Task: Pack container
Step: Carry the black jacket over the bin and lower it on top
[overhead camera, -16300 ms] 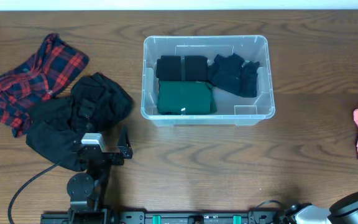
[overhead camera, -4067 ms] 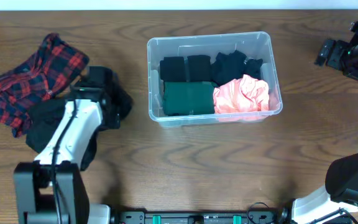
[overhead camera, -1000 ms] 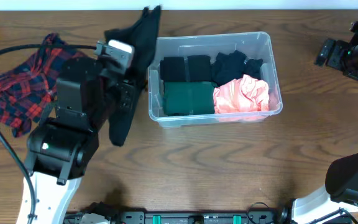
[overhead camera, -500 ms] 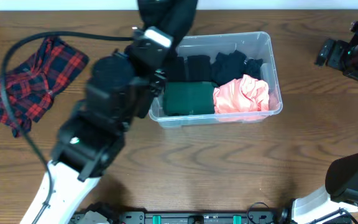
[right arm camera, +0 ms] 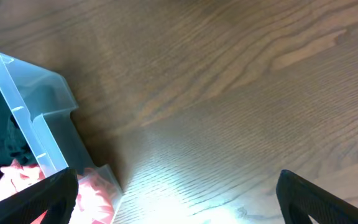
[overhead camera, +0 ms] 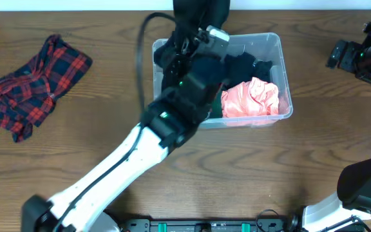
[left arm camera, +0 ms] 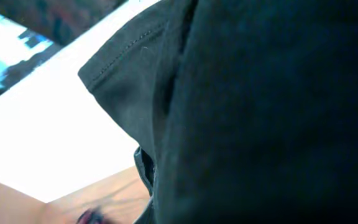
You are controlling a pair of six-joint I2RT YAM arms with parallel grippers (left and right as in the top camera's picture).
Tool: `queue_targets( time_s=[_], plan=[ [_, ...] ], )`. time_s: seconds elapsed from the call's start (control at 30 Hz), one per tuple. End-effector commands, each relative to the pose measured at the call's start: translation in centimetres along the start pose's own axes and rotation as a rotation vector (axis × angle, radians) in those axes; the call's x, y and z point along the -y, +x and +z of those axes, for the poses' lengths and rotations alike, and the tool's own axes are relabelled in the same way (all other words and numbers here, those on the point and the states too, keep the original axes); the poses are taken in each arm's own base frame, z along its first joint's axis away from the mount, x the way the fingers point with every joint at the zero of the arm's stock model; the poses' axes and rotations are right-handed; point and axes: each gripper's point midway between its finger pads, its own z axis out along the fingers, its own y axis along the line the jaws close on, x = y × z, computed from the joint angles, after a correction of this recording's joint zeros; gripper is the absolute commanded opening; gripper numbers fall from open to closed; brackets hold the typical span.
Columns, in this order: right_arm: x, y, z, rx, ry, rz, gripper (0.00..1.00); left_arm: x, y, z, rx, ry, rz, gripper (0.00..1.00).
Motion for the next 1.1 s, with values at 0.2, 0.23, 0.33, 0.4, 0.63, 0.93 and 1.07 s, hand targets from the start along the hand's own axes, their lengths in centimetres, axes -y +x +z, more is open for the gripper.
queue_targets(
  time_s=[0.2, 0.23, 0.33, 0.4, 0.63, 0.93, 1.07],
  plan=[
    [0.2, -0.2, -0.5, 0.015, 0.003, 0.015, 0.99, -1.3, -0.7, 0.8, -0.014, -0.122, -0.007, 0.06],
    [0.2, -0.2, -0.5, 0.015, 0.003, 0.015, 0.99, -1.0, -0.6, 0.7, -0.013, -0.117, -0.004, 0.06],
    [0.2, -0.2, -0.5, 0.015, 0.003, 0.015, 0.99, -0.2, -0.8, 0.3, -0.006, -0.097, -0.008, 0.06],
    [0.2, -0.2, -0.5, 0.015, 0.003, 0.015, 0.99, 0.7, -0.9, -0.1, 0.001, -0.071, -0.012, 0.06],
    [0.2, -0.2, -0.5, 0.015, 0.003, 0.015, 0.99, 2.8, -0.1, -0.9, -0.022, -0.011, -0.101, 0.06],
    [0.2, -0.2, -0.5, 0.015, 0.003, 0.015, 0.99, 7.1, 0.3, -1.4, -0.037, 0.231, -0.104, 0.81],
    [0.2, -0.2, -0.5, 0.015, 0.003, 0.015, 0.99, 7.7, 0.1, -1.6, -0.035, 0.27, -0.16, 0.91]
  ],
)
